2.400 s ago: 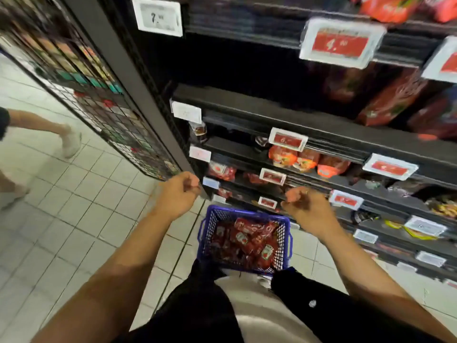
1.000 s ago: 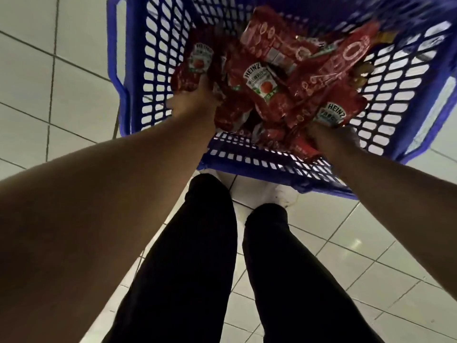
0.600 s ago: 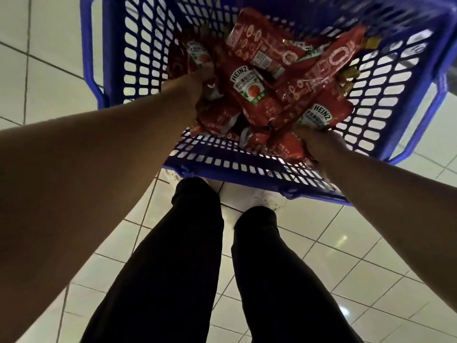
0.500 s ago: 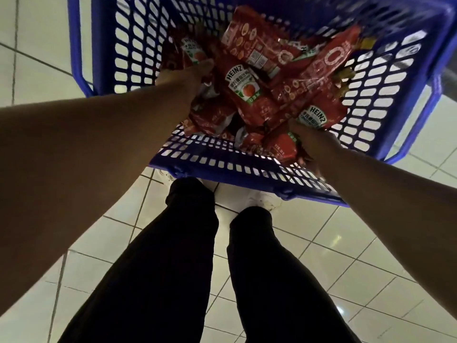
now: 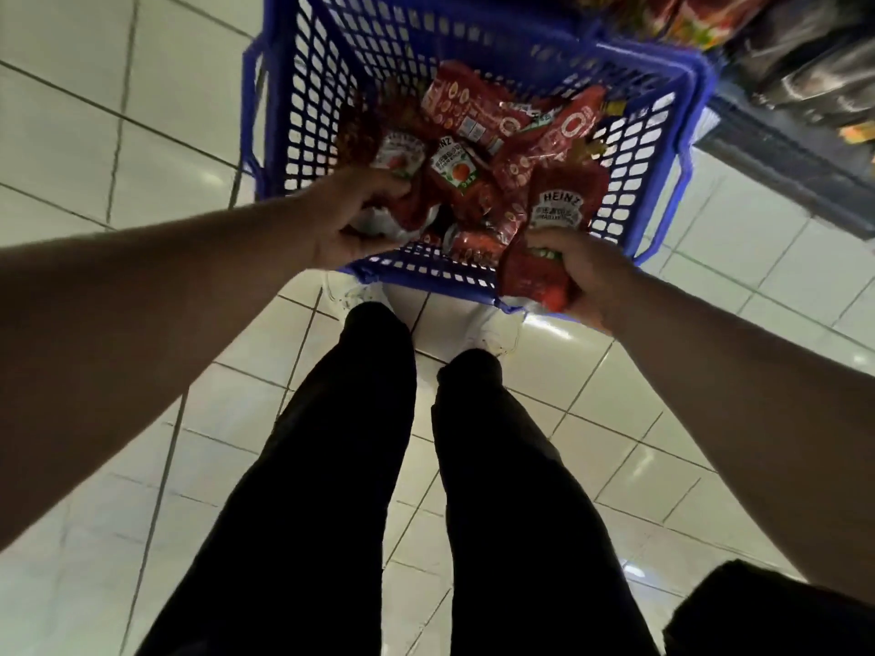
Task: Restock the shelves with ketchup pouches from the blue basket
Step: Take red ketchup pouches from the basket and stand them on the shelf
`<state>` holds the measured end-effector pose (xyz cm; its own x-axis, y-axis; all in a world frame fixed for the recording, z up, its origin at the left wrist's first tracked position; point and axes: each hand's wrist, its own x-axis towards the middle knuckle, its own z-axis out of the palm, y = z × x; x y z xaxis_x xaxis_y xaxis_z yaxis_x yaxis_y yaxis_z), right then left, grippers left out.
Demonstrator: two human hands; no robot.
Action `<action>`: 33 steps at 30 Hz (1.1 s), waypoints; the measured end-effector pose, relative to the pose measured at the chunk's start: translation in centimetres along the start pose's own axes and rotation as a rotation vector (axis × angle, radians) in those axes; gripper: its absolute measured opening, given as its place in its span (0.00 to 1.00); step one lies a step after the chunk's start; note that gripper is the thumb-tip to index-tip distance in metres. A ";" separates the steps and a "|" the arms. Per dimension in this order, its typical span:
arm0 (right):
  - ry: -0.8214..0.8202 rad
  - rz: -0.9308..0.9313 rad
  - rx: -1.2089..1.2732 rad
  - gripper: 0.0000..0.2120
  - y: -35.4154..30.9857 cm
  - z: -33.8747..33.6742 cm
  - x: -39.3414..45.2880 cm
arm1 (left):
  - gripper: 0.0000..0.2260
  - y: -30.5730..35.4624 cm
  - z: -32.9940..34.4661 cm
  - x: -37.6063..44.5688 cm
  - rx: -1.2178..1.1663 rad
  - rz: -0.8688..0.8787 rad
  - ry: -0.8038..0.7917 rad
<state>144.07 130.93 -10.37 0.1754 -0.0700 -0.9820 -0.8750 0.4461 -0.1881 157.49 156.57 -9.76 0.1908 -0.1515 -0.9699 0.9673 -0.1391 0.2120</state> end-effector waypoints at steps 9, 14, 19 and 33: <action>-0.137 -0.308 0.112 0.28 -6.4 1.4 -25.1 | 0.26 1.0 5.2 -27.7 -0.072 0.144 -0.291; -0.153 -0.536 -0.061 0.17 -10.5 1.1 -39.4 | 0.25 5.8 7.9 -40.3 0.245 0.427 -0.398; -0.227 -0.754 -0.087 0.08 -13.3 0.2 -50.9 | 0.33 9.8 10.9 -50.5 0.364 0.714 -0.315; -0.143 -1.310 -0.151 0.17 -22.2 1.5 -73.8 | 0.17 19.5 17.5 -70.3 0.294 1.248 0.009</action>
<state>151.25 127.49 66.33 0.9603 -0.2712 -0.0658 -0.0635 0.0175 -0.9978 160.04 147.37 64.68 0.9395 -0.3287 -0.0964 0.0604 -0.1182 0.9912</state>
